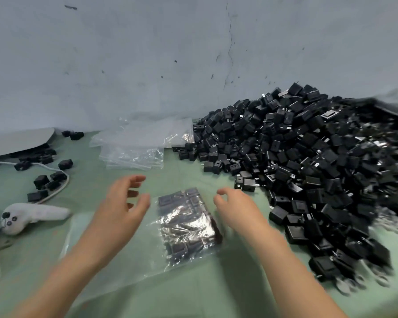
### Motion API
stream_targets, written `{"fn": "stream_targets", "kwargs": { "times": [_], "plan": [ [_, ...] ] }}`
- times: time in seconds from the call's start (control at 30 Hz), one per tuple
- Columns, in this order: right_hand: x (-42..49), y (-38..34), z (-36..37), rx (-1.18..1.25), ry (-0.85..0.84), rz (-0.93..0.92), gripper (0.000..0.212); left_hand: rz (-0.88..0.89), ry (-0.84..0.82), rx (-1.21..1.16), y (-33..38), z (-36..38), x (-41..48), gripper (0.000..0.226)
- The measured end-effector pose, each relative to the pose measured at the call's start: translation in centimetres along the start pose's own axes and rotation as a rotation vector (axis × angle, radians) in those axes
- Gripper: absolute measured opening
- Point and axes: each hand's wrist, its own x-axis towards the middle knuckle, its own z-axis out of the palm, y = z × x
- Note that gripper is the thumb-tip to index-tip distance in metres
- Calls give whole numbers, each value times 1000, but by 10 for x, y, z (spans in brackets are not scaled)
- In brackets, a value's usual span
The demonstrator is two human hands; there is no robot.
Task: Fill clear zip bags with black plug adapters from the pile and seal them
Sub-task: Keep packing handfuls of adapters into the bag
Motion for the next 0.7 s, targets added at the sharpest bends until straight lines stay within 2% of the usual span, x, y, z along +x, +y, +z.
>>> {"fn": "stream_targets", "kwargs": {
  "times": [0.1, 0.17, 0.27, 0.33, 0.47, 0.57, 0.7],
  "plan": [
    [6, 11, -13, 122, 28, 66, 41, 83, -230, 72, 27, 60, 16, 54],
    [10, 18, -19, 210, 66, 110, 40, 107, -326, 132, 39, 97, 35, 68],
    [19, 27, -25, 407, 123, 186, 43, 88, -472, 341, 49, 144, 70, 98],
    [28, 28, -30, 595, 136, 284, 53, 71, -546, 485, 50, 168, 92, 114],
    [47, 32, -32, 851, 153, 411, 65, 41, -575, 528, 44, 195, 131, 123],
    [60, 39, -28, 1023, 160, 469, 59, 24, -682, 493, 38, 205, 146, 127],
    [65, 42, -28, 1120, 159, 506, 55, 84, -646, 398, 32, 210, 151, 126]
  ]
}}
